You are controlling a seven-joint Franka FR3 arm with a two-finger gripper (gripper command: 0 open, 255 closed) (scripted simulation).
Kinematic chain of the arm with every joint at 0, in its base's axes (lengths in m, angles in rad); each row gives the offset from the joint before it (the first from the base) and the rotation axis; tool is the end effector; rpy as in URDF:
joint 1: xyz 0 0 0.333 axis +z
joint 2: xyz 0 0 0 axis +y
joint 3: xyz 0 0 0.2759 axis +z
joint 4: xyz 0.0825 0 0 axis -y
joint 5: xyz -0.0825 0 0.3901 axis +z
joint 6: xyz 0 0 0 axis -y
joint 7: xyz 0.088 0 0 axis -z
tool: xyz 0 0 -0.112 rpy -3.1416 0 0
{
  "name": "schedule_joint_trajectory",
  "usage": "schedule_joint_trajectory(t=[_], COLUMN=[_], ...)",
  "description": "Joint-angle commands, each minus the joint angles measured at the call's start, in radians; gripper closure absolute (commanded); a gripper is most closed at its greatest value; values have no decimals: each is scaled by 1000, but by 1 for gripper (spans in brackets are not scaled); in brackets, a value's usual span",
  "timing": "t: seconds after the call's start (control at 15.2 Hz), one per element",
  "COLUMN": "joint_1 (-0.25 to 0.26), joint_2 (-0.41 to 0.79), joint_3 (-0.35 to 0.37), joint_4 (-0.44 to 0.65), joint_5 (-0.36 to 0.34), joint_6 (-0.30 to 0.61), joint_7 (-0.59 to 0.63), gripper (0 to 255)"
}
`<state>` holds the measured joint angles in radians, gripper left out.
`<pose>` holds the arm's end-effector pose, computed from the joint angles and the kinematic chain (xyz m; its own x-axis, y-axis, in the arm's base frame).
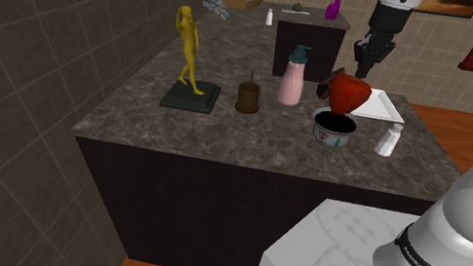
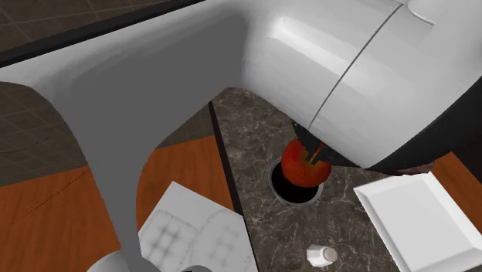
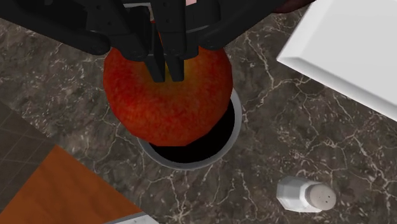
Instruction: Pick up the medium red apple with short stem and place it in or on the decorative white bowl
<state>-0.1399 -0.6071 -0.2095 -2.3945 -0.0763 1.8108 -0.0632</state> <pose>0.3741 -0.1475 0.4877 0.9728 -0.2310 0.0173 -0.2301 -0.9722 -0.0435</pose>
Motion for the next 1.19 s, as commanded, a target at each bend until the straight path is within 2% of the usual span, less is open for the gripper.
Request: schedule_joint_trajectory(t=[0.0,0.2,0.73,0.79,1.12], joint_1=[-1,-3,-3,-3,-3], joint_2=[-1,3,3,3,3], joint_3=[-3,-7,-7,-7,-7], joint_4=[-27,-67,-67,-67,-67], joint_5=[-2,-5,-5,-5,-5], joint_6=[27,71,71,71,71], joint_7=[-1,-2,-2,-2,-2], gripper=[255,255,255,0,0])
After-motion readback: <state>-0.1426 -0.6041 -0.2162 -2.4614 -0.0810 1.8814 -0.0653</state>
